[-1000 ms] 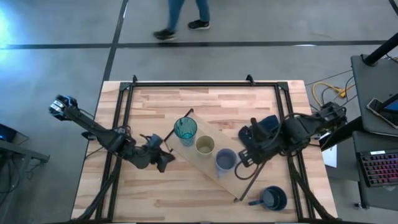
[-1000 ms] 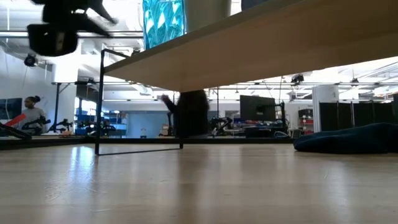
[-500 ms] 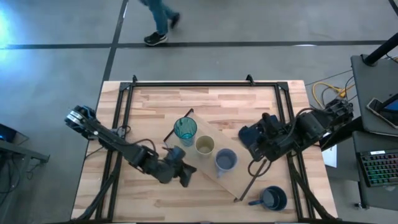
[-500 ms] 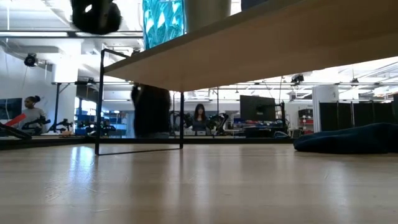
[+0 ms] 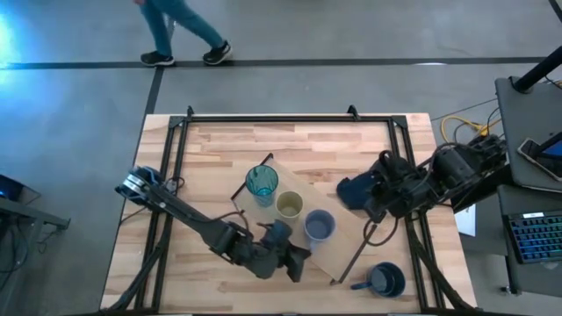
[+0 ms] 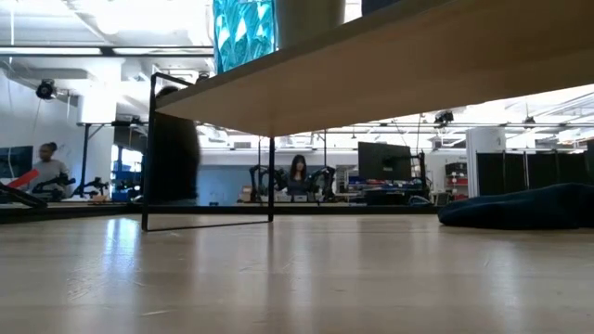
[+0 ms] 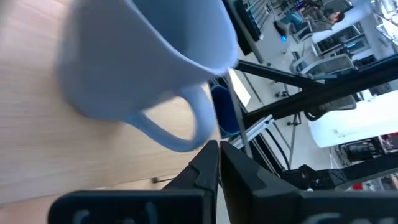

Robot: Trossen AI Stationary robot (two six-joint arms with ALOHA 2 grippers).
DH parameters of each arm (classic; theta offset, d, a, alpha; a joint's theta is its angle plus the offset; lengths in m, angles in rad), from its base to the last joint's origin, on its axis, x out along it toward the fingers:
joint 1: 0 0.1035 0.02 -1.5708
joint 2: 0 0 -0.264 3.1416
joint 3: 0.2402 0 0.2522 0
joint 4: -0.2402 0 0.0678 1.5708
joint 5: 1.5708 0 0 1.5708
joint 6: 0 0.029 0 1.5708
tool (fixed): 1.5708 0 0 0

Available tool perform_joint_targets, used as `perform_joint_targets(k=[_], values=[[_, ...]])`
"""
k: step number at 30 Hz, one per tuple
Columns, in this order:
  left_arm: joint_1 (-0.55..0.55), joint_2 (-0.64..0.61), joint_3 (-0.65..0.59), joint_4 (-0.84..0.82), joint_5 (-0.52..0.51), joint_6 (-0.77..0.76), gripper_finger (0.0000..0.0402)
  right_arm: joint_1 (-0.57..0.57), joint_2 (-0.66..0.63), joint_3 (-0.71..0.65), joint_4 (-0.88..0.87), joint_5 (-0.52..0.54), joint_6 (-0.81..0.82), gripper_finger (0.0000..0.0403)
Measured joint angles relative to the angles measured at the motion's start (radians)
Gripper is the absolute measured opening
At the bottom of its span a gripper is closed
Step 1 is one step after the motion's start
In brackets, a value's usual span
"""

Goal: Stack small to large cups/mugs on shelf
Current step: Put the light purple mug on the shelf

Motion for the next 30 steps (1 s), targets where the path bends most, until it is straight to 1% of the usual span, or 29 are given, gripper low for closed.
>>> perform_joint_targets(k=[4, 7, 17, 23, 30], values=[[-0.002, 0.047, 0.054, -0.006, 0.011, -0.010, 0.0000, 0.000, -0.015, 0.000, 0.001, 0.000, -0.025, 0.0009], [-0.003, 0.059, 0.066, -0.009, 0.013, -0.026, 0.0000, 0.000, -0.024, 0.000, 0.000, 0.001, -0.041, 0.0009], [-0.005, 0.054, 0.060, -0.042, 0.003, -0.053, 0.0000, 0.000, -0.023, 0.000, 0.000, 0.007, -0.019, 0.0009], [-0.005, 0.054, 0.059, -0.052, -0.036, -0.053, 0.0000, 0.000, -0.014, -0.001, 0.000, 0.005, -0.015, 0.0009], [-0.005, 0.051, 0.061, -0.077, -0.065, -0.055, 0.0000, 0.009, -0.013, -0.022, 0.001, -0.038, -0.003, 0.0009]])
